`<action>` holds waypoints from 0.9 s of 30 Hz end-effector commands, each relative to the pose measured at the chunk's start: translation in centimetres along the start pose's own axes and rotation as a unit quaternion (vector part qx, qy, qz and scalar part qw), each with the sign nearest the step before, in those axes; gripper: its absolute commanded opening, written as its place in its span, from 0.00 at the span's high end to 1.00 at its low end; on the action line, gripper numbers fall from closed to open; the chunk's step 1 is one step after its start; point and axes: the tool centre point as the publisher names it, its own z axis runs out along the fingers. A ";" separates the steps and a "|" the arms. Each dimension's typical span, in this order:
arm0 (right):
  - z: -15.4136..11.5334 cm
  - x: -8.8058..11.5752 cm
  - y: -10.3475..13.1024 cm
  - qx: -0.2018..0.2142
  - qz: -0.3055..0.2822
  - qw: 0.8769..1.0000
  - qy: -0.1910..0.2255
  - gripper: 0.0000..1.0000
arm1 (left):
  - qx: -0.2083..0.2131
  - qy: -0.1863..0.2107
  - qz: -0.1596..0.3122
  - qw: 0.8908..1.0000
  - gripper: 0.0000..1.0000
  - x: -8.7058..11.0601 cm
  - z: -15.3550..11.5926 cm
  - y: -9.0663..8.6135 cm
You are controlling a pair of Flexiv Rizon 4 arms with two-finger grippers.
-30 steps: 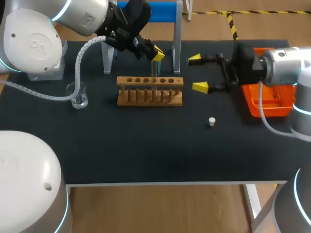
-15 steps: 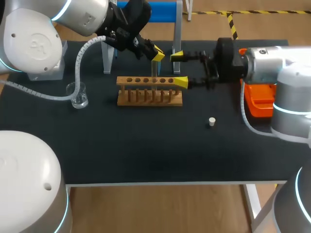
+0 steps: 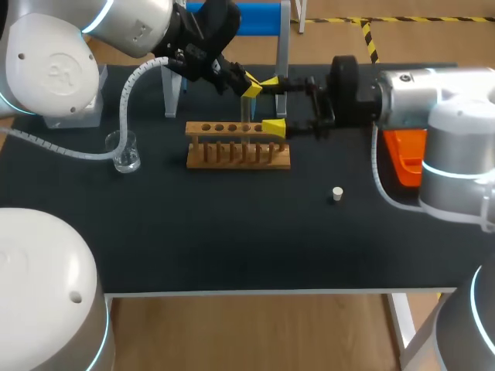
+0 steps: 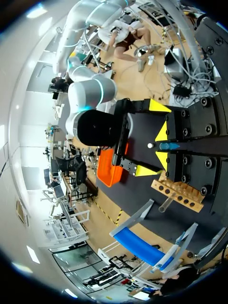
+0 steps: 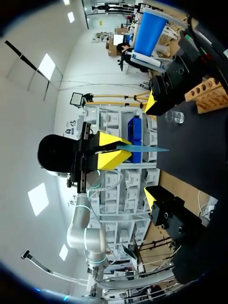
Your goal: Invert the test tube, pick up the pipette, mount the tip to pipette, aspirate from beaker and dispense into the tube, eject the tip, return the pipette, and cap with the stopper.
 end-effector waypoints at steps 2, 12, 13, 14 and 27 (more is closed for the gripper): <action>0.9 -0.5 0.2 0.003 -0.002 1.000 0.004 0.00 | -0.003 0.001 -0.001 1.000 1.00 0.0 0.0 -0.1; 1.9 -0.7 0.6 0.006 -0.007 1.000 0.011 0.09 | -0.003 0.001 -0.001 1.000 1.00 0.0 0.0 -0.1; 1.9 -0.7 0.6 0.006 -0.008 1.000 0.013 0.08 | -0.003 0.001 -0.001 1.000 1.00 0.0 0.0 -0.1; 2.0 -0.7 0.6 0.006 -0.008 1.000 0.014 0.09 | -0.003 0.001 -0.001 1.000 1.00 0.0 0.0 -0.1; 2.6 -0.5 0.7 0.002 -0.009 1.000 0.023 0.47 | -0.003 0.001 -0.001 1.000 1.00 0.0 0.0 -0.1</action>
